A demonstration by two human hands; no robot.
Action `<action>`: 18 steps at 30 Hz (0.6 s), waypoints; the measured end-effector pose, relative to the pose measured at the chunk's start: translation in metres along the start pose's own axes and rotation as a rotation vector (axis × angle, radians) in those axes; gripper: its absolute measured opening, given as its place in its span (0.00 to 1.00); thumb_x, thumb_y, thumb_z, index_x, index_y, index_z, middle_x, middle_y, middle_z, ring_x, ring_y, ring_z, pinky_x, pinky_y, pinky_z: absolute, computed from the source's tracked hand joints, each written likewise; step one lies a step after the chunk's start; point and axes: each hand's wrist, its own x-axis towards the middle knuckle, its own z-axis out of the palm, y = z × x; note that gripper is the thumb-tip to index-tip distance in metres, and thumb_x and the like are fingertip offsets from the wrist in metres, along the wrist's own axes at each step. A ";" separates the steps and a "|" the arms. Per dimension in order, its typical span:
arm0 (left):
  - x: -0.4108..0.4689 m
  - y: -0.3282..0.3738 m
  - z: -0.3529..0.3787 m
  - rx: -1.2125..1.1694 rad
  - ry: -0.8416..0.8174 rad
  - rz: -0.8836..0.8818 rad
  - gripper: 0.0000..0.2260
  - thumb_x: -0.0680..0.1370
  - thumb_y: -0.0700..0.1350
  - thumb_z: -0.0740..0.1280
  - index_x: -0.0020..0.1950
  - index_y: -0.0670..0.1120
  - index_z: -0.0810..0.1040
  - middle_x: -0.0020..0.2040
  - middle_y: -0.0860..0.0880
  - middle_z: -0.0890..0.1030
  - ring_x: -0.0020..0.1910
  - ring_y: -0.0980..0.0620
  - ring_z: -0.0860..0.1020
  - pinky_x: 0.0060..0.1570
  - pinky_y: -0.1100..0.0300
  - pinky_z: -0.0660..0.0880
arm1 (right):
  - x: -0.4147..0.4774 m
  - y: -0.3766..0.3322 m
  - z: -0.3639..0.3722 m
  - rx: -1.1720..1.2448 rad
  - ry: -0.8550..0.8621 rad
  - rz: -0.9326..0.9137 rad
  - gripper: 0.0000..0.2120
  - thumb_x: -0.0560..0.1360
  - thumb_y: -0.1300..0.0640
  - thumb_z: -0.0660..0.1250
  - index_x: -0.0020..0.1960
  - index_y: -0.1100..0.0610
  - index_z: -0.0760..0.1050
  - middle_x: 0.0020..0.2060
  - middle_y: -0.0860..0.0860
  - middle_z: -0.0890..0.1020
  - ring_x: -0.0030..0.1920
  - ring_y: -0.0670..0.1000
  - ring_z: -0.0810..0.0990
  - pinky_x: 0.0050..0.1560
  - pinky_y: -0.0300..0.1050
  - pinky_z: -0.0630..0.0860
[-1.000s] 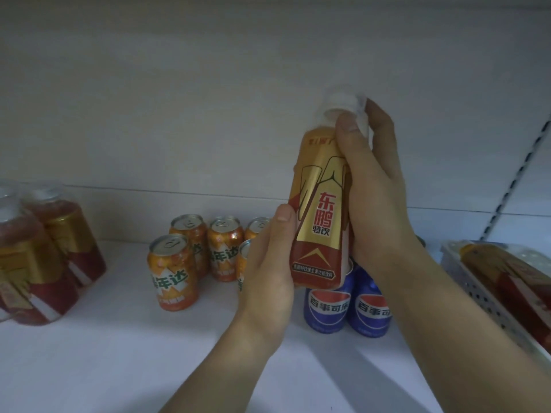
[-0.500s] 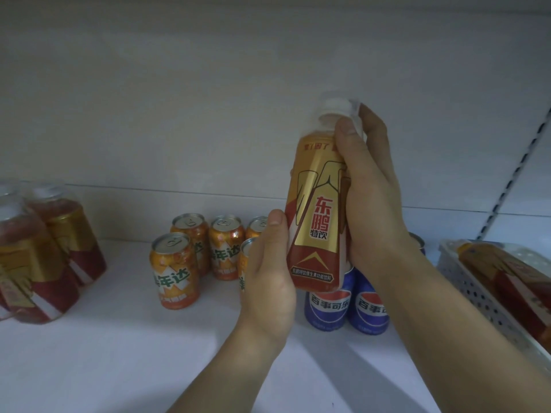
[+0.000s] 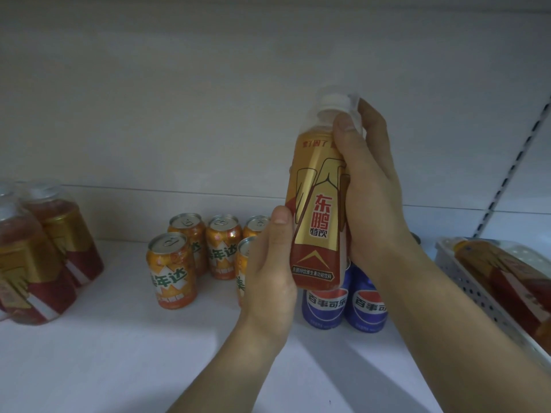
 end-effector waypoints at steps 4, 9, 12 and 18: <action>0.000 0.002 -0.002 0.012 -0.059 0.043 0.18 0.75 0.63 0.59 0.53 0.60 0.86 0.54 0.44 0.86 0.55 0.42 0.84 0.59 0.37 0.78 | 0.001 -0.003 -0.001 0.017 -0.017 0.010 0.19 0.84 0.48 0.64 0.73 0.44 0.67 0.57 0.59 0.84 0.53 0.63 0.86 0.50 0.60 0.85; 0.001 0.005 -0.003 0.041 -0.064 0.056 0.18 0.79 0.63 0.56 0.51 0.64 0.85 0.54 0.48 0.87 0.55 0.46 0.85 0.56 0.46 0.80 | 0.009 -0.011 -0.012 0.044 -0.095 0.083 0.25 0.78 0.45 0.67 0.71 0.53 0.71 0.60 0.62 0.83 0.58 0.65 0.85 0.58 0.65 0.82; -0.003 0.010 -0.006 -0.136 -0.115 -0.195 0.24 0.77 0.64 0.57 0.57 0.53 0.86 0.55 0.41 0.86 0.53 0.40 0.84 0.42 0.53 0.82 | 0.007 -0.014 -0.015 0.120 -0.157 0.184 0.30 0.75 0.42 0.68 0.70 0.59 0.72 0.58 0.63 0.84 0.53 0.65 0.86 0.51 0.59 0.84; -0.006 0.013 -0.007 -0.248 -0.321 -0.385 0.30 0.79 0.64 0.56 0.67 0.44 0.79 0.60 0.37 0.82 0.56 0.38 0.83 0.44 0.53 0.84 | 0.007 -0.023 -0.018 0.193 -0.175 0.163 0.23 0.77 0.42 0.65 0.64 0.58 0.76 0.49 0.59 0.85 0.44 0.60 0.87 0.43 0.53 0.83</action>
